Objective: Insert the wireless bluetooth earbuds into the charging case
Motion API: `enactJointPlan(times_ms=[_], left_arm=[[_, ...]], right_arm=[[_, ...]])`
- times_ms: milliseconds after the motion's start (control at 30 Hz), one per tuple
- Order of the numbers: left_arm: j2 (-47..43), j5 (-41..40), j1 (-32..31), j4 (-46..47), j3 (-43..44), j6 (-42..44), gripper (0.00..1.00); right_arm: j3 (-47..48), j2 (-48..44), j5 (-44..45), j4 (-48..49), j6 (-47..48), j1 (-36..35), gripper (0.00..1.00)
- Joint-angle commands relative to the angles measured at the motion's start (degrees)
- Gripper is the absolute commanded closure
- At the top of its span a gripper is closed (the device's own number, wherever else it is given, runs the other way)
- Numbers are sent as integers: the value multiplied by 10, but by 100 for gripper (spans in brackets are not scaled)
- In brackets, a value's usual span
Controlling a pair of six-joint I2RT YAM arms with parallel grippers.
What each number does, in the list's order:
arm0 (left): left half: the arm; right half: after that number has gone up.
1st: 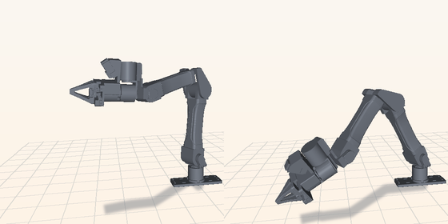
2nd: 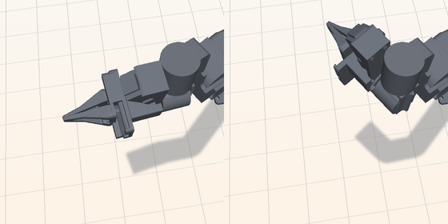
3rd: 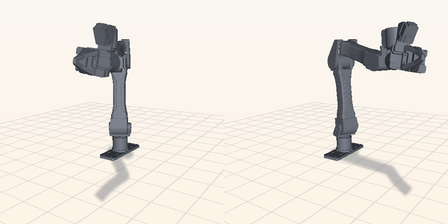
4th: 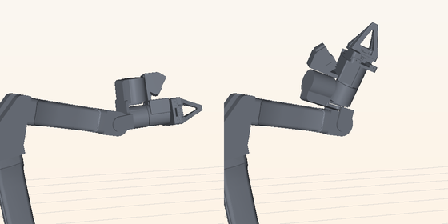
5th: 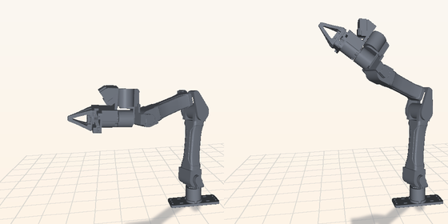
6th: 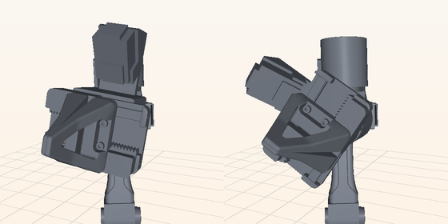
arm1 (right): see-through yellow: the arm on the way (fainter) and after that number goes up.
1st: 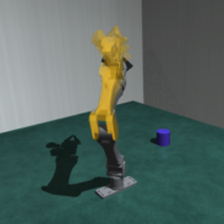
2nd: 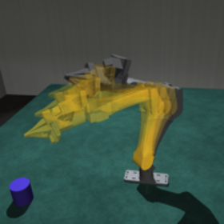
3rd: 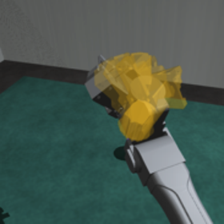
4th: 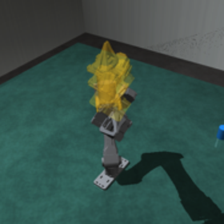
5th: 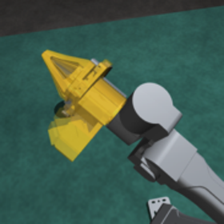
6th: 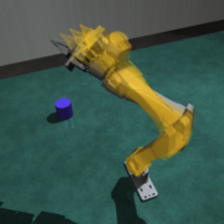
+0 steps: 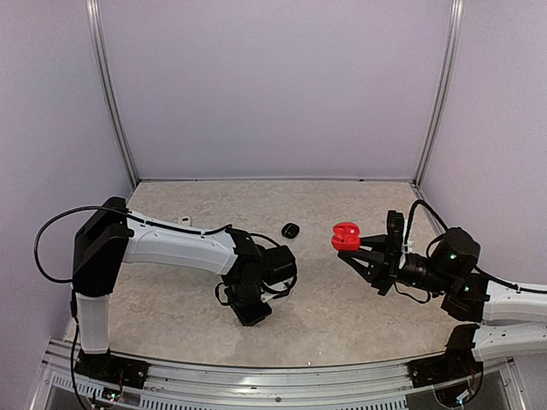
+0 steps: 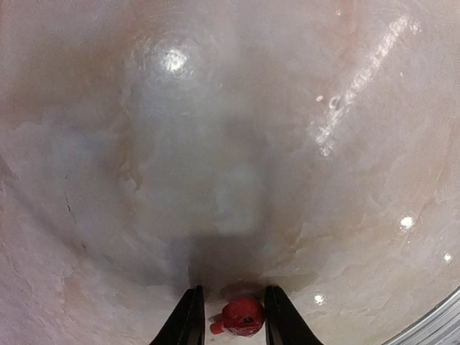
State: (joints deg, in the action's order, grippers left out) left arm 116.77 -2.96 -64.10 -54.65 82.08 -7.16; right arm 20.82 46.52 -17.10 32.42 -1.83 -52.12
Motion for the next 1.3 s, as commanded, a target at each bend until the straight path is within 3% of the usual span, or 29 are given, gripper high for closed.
enactJointPlan(times_ms=[0, 333, 600, 1033, 1267], left_arm=[[14, -15, -8, -31, 10, 10, 69], [13, -22, -9, -27, 13, 17, 81], [-32, -24, 7, 27, 9, 15, 88], [-264, 22, 51, 274, -28, -23, 89], [-380, 92, 37, 522, -120, -60, 90]], right_arm=[[-10, -11, 7, 1, -7, -1, 100], [-10, -11, 8, -1, -5, -1, 100], [-10, -12, 16, 3, -2, 0, 100], [-8, 15, 58, 64, 58, -1, 100], [-16, 68, 66, 177, 110, -1, 100]])
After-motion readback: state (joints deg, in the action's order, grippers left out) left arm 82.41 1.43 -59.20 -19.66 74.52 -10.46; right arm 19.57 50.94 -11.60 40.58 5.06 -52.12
